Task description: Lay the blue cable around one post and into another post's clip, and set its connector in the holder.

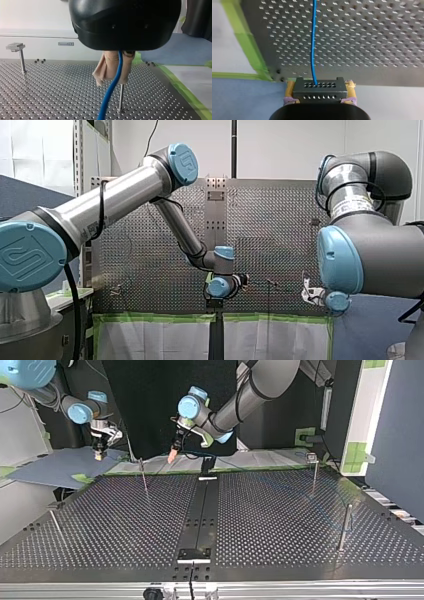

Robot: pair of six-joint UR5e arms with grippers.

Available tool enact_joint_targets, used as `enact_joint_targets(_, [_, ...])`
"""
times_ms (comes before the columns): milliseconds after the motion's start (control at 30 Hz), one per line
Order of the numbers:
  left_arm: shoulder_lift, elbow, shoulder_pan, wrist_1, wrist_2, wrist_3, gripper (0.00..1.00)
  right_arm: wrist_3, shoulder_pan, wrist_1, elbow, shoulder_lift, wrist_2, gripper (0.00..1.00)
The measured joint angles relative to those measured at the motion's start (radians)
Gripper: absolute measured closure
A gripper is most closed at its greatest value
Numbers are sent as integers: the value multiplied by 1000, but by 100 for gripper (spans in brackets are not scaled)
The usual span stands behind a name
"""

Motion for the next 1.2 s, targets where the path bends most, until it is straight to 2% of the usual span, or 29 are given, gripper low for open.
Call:
enact_joint_targets(133, [0,0,2,-1,0,0,100,-12,2,11,-10,27,-3,100])
enact_joint_targets(300, [0,0,3,-1,-1,0,100,-16,9,21,-23,34,-9,100])
enact_joint_targets(400, [0,0,3,-1,0,0,100,-24,10,34,-26,35,0,100])
enact_joint_targets(467, [0,0,3,-2,0,0,100,-36,10,41,-26,35,14,100])
enact_joint_targets(533, [0,0,3,-3,0,0,100,-56,11,49,-23,31,27,100])
enact_joint_targets(633, [0,0,4,-4,0,0,100,-87,11,50,-5,13,22,100])
enact_joint_targets(733, [0,0,4,-4,0,0,100,-105,10,31,22,-15,14,100])
enact_joint_targets(900, [0,0,4,-4,0,-4,100,-95,11,-14,66,-65,12,100])
enact_joint_targets(1067, [0,0,4,-4,0,-10,100,-87,7,-35,75,-89,7,100])
enact_joint_targets(1200, [0,0,6,-4,0,-12,100,-59,-2,-54,76,-114,5,100])
